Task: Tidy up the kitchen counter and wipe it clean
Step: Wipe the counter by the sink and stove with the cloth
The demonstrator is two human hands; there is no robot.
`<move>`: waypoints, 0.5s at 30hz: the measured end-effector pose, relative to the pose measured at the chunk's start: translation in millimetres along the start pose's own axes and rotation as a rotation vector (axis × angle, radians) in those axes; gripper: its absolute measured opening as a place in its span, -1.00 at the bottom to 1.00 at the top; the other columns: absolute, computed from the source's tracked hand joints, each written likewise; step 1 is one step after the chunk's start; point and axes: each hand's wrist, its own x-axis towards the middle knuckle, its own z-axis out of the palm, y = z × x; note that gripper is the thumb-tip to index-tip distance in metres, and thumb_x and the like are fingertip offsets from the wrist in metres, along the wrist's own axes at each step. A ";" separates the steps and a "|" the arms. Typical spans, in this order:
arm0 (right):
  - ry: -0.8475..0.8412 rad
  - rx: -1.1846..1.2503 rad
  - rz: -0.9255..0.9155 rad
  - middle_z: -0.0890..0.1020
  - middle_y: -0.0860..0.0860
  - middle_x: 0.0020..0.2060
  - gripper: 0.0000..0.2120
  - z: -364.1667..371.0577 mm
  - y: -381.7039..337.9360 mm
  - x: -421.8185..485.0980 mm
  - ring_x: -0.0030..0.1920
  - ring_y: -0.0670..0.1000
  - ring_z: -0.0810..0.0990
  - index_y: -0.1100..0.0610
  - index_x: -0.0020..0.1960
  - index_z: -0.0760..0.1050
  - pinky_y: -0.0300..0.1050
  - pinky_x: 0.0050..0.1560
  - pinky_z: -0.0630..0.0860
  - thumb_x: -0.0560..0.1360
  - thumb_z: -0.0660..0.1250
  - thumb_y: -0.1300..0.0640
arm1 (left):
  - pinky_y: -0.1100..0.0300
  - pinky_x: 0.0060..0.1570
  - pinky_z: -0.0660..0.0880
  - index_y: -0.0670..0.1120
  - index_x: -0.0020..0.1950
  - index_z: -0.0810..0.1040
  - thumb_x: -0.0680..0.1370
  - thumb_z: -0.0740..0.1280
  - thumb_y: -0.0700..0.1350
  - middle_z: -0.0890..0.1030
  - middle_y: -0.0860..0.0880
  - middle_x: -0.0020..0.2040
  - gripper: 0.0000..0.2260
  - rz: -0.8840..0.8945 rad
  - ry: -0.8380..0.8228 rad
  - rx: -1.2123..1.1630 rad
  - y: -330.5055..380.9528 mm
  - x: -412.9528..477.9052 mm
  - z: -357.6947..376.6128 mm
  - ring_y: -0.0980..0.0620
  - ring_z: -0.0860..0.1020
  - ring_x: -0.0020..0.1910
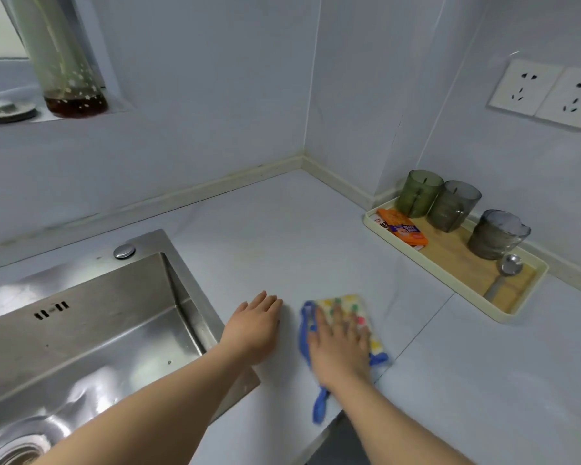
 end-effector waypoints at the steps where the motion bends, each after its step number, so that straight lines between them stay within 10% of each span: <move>1: -0.012 -0.020 -0.099 -0.20 -0.01 0.54 -0.28 5.4 -9.5 -2.6 0.53 0.12 -0.25 -0.10 0.53 -0.26 0.09 0.49 -0.26 0.37 -0.50 -0.20 | 0.12 0.48 -0.02 -0.07 0.55 0.04 0.67 -0.07 -0.10 0.05 0.02 0.56 -0.57 0.004 -0.001 -0.003 0.5 3.9 -0.6 0.02 -0.04 0.55; 10: 0.058 -0.037 0.157 -0.18 -0.01 0.55 -0.48 -21.1 73.3 37.8 0.54 0.10 -0.19 -0.06 0.54 -0.27 0.07 0.51 -0.19 0.63 -0.20 -0.10 | 0.05 0.50 -0.08 -0.03 0.55 0.01 0.66 -0.04 -0.10 0.01 0.07 0.56 -0.55 -0.076 -0.005 -0.056 4.0 29.7 -7.6 0.04 -0.08 0.55; 15: 0.049 -0.050 -0.233 -0.20 0.00 0.54 -0.22 -10.8 29.4 46.3 0.53 0.15 -0.24 -0.11 0.53 -0.25 0.09 0.48 -0.25 0.35 -0.59 -0.30 | -0.06 0.48 -0.09 -0.02 0.53 0.08 0.65 -0.04 -0.04 0.07 0.08 0.55 -0.57 -0.151 -0.010 0.012 9.5 39.1 -2.9 0.05 0.03 0.53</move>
